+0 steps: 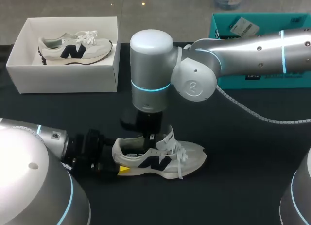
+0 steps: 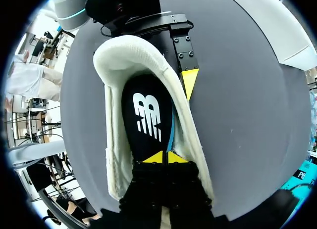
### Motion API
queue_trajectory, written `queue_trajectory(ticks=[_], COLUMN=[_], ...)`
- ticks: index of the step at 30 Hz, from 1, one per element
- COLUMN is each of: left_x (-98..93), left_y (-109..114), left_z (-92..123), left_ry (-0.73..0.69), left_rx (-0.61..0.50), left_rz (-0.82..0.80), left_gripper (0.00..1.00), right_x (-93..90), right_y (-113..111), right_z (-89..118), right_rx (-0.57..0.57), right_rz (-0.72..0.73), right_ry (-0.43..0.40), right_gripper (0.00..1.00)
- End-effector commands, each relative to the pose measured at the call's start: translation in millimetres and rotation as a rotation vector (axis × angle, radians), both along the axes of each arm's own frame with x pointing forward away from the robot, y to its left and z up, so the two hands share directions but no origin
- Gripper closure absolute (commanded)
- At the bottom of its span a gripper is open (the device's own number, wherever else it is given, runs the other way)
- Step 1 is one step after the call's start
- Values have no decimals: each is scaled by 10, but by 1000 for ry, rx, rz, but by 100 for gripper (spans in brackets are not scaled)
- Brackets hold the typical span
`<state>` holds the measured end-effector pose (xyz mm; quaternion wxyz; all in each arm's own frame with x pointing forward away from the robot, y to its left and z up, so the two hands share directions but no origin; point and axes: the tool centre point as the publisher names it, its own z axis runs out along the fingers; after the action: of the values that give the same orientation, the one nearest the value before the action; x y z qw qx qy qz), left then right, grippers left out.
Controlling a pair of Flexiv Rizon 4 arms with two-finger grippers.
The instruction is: Take the shoe out of the shoebox, open the shoe tongue, remove and reinsert the insole, then place the shoe into the shoebox
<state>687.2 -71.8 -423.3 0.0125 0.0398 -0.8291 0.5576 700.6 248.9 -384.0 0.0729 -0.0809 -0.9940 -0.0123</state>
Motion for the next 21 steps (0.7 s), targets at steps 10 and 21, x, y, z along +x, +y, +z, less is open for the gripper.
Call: queue_trajectory(ticks=[10,21], left_x=[3,3], left_y=[-15,-15], left_z=[-3,-3], left_ry=[0,0], left_rx=[3,3], left_rz=[0,0], left_gripper=[100,100], right_x=[-118,-49], right_y=[-223,-425], right_z=[469,530], right_rx=[-47,-49], right_rz=[-51,-90], right_ry=[-119,-165], right_gripper=[100,100])
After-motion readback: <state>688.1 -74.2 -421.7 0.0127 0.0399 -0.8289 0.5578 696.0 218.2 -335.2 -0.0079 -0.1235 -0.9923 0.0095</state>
